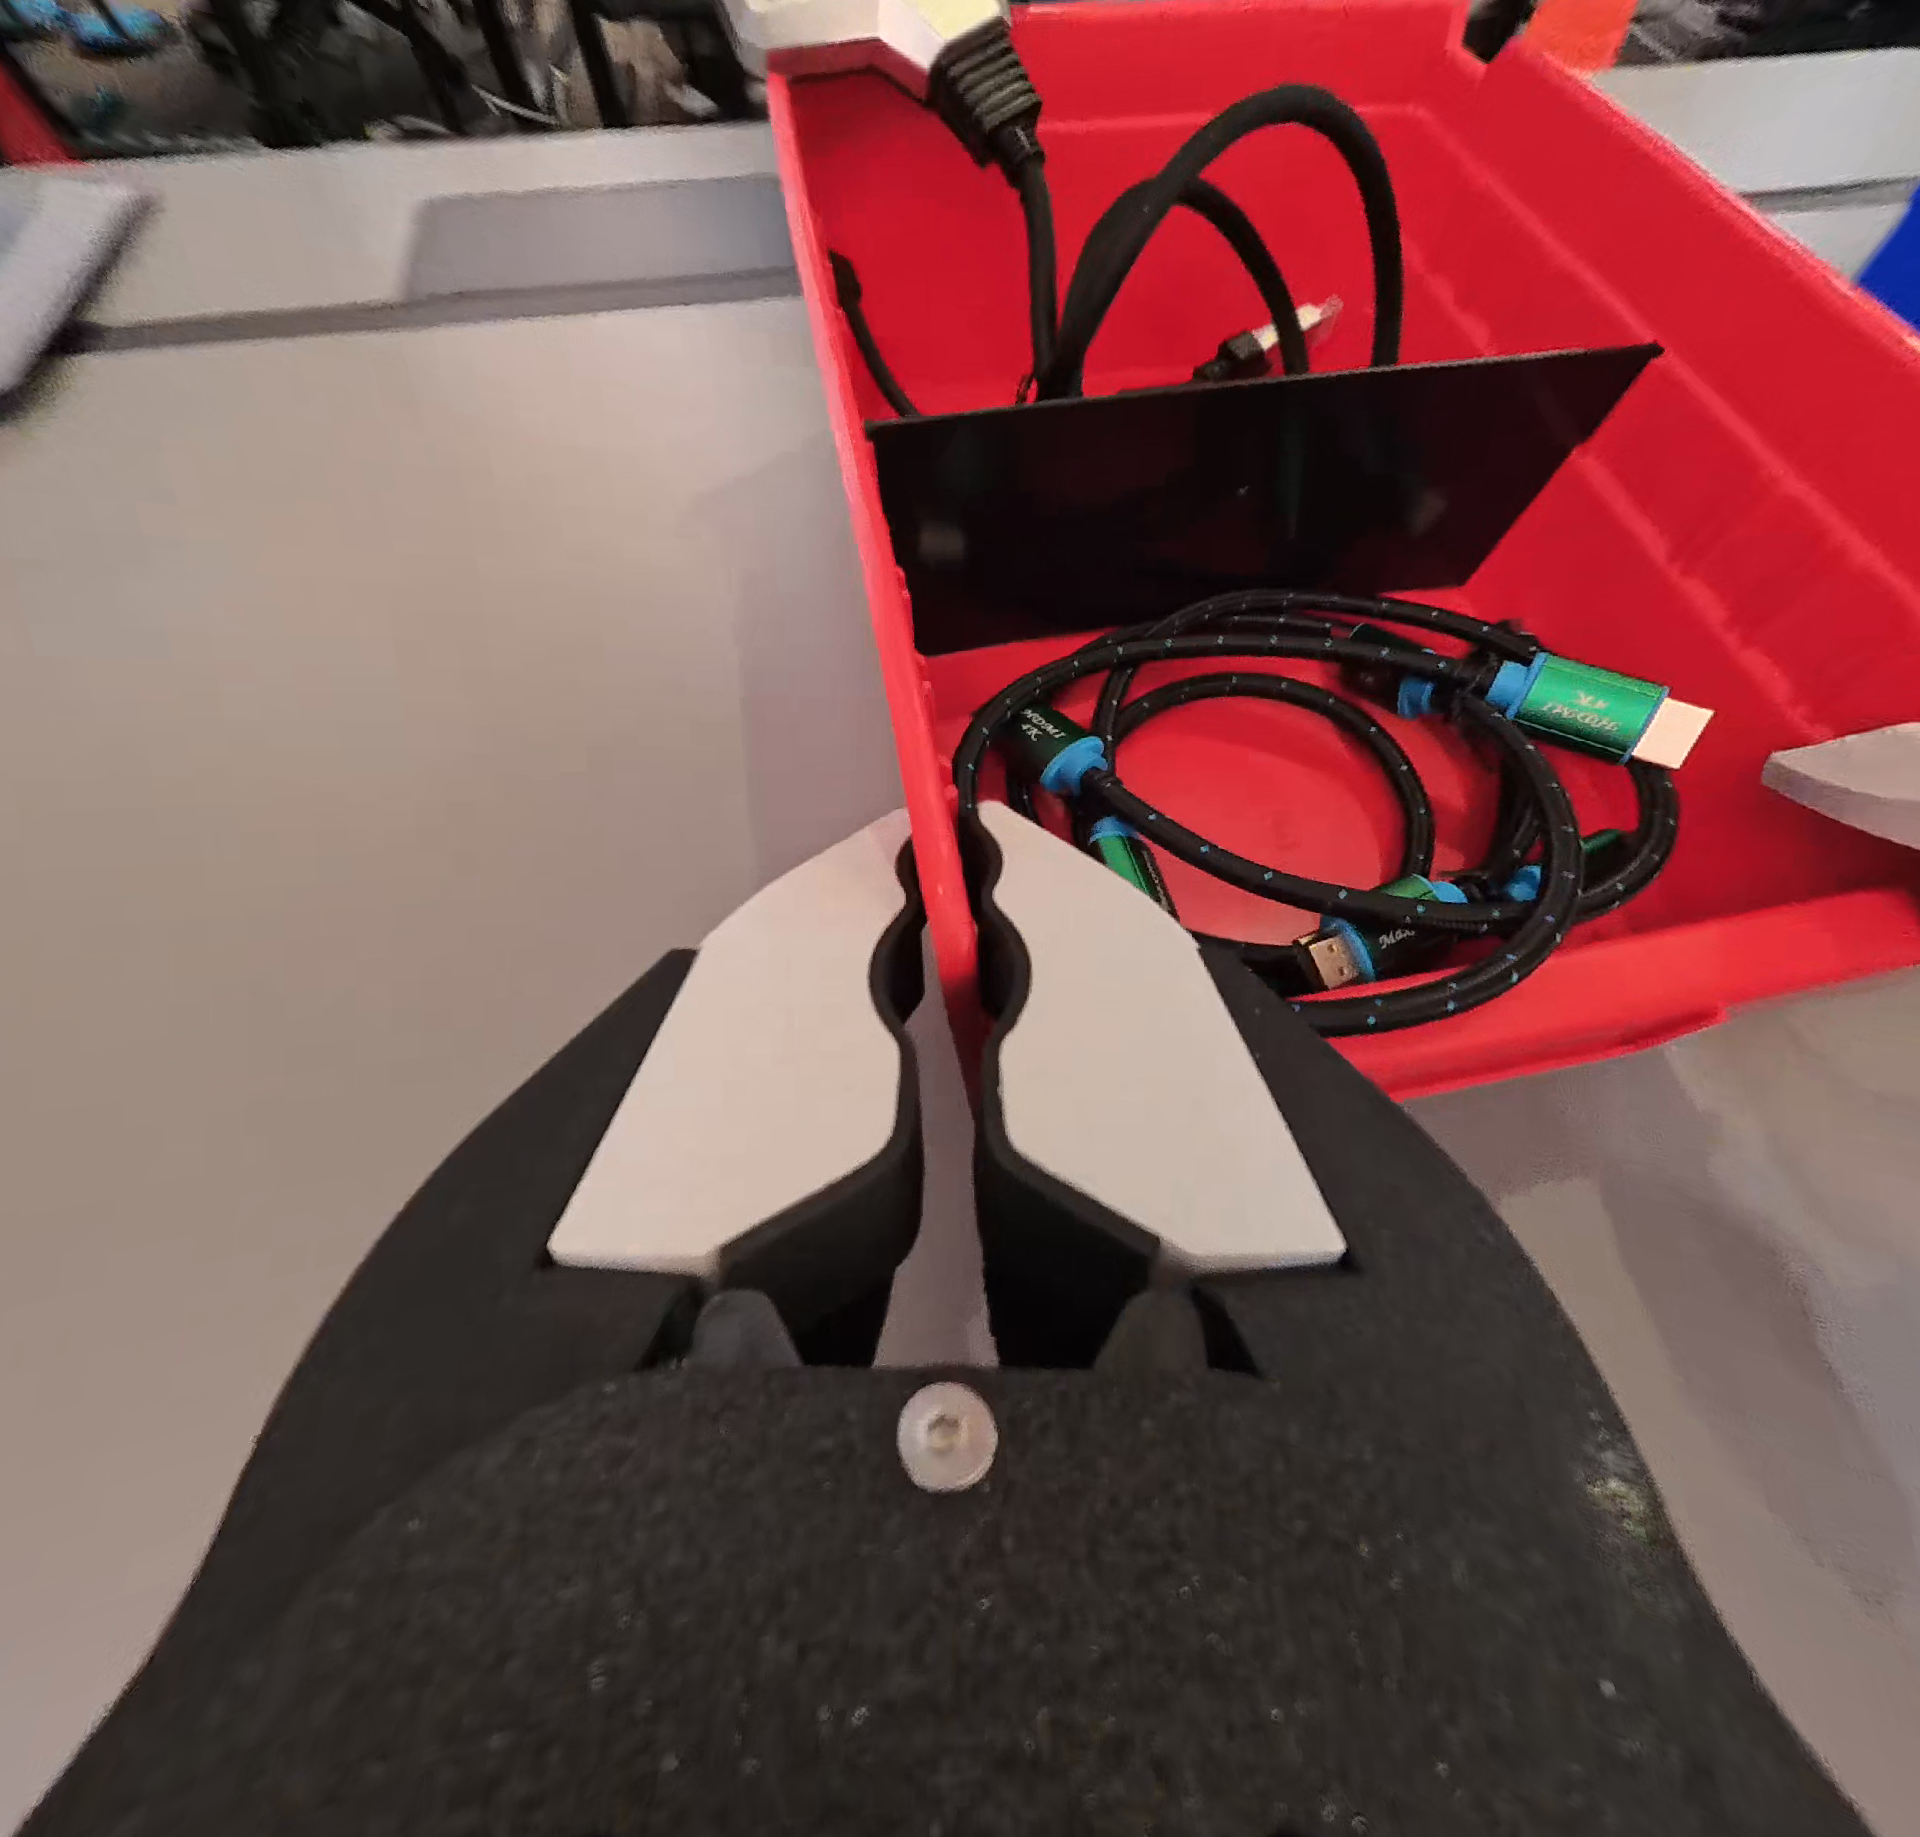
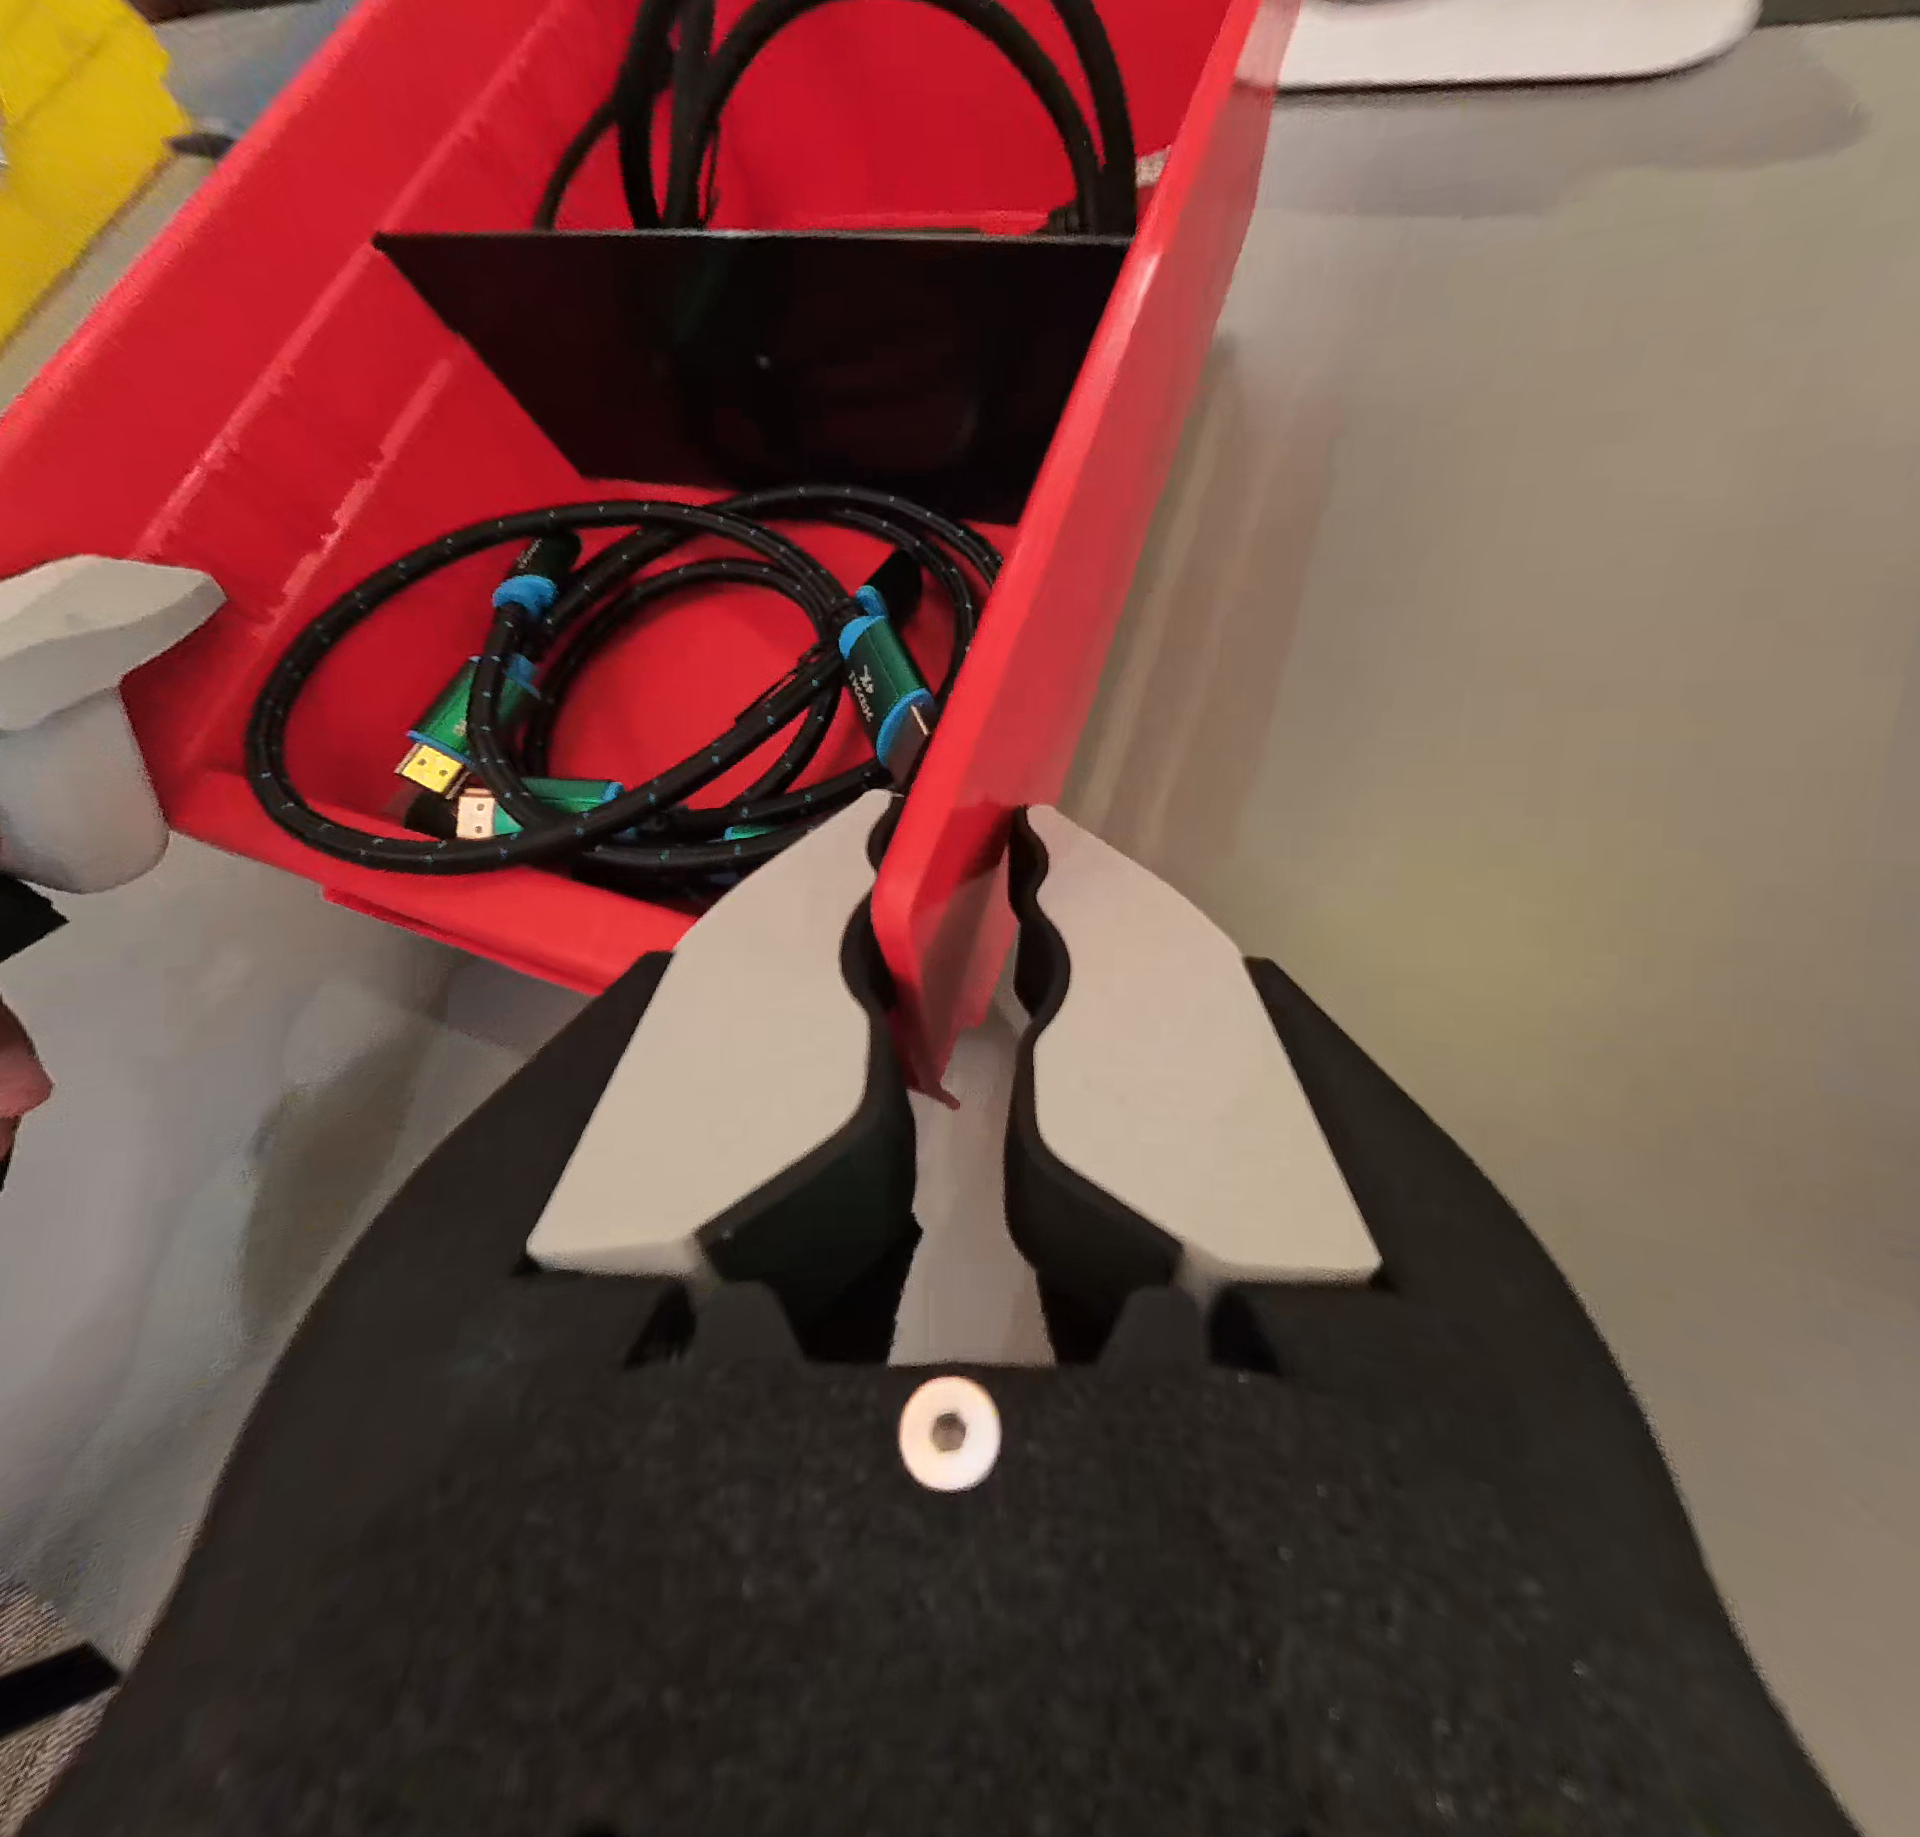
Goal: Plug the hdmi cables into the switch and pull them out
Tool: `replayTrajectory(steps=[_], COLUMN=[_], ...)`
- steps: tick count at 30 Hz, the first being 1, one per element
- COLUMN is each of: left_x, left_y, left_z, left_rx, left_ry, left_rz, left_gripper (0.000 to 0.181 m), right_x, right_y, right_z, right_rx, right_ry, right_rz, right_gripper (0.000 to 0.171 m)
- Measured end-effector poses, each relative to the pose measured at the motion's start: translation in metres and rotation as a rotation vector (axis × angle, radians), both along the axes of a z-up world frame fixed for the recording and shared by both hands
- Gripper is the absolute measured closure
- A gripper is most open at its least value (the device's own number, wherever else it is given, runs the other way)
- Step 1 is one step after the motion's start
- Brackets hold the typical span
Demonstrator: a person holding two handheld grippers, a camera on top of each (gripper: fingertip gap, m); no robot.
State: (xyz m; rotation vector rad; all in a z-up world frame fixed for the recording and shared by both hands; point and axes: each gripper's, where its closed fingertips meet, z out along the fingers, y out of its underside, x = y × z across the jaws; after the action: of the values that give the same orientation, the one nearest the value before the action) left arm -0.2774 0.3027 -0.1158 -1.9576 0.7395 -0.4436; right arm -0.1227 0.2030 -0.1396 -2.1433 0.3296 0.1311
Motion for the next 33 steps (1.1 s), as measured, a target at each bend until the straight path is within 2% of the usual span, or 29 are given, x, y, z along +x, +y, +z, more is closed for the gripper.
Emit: replayTrajectory(steps=[5, 8, 12, 16, 19, 20, 21, 24, 26, 29, 31, 33], left_x=[-0.086, -0.128, -0.158, -0.167, -0.17, -0.172, -0.175, -0.179, -0.18, -0.15, -0.12, -0.093], left_y=[0.034, 0.058, 0.084, 0.1, 0.104, 0.103, 0.1, 0.078, 0.057, 0.016, -0.01, -0.03], left_z=[0.016, 0.008, -0.017, -0.02, -0.02, -0.02, -0.018, 0.009, 0.026, 0.035, 0.029, 0.023], left_rx=[0.08, 0.078, 0.016, -0.041, -0.076, -0.087, -0.087, -0.017, 0.062, 0.096, 0.062, 0.045], left_ry=[0.031, 0.036, 0.021, -0.043, -0.056, -0.055, -0.061, -0.12, -0.13, -0.248, -0.331, -0.373], left_rz=[0.097, 0.131, 0.123, 0.121, 0.099, 0.11, 0.133, 0.178, 0.22, 0.179, 0.116, 0.046], left_gripper=[0.177, 0.177, 0.177, 0.177, 0.177, 0.175, 0.165, 0.148, 0.142, 0.133, 0.122, 0.119], right_x=[-0.077, -0.118, -0.152, -0.168, -0.178, -0.177, -0.175, -0.142, -0.094, -0.004, 0.056, 0.109], right_y=[0.052, 0.081, 0.105, 0.111, 0.101, 0.093, 0.083, 0.038, 0.007, -0.044, -0.08, -0.115], right_z=[0.007, 0.001, -0.016, -0.014, -0.011, -0.004, 0.007, 0.029, 0.037, 0.041, 0.045, 0.047], right_rx=[0.048, 0.046, 0.034, 0.095, 0.099, 0.124, 0.168, 0.273, 0.313, 0.317, 0.313, 0.254], right_ry=[0.0, -0.007, 0.008, 0.015, 0.039, 0.038, 0.027, -0.086, -0.176, -0.27, -0.318, -0.321], right_rz=[0.122, 0.165, 0.174, 0.201, 0.331, 0.372, 0.423, 0.531, 0.502, 0.375, 0.265, 0.149], right_gripper=[0.155, 0.155, 0.151, 0.144, 0.139, 0.14, 0.14, 0.139, 0.139, 0.138, 0.139, 0.138])
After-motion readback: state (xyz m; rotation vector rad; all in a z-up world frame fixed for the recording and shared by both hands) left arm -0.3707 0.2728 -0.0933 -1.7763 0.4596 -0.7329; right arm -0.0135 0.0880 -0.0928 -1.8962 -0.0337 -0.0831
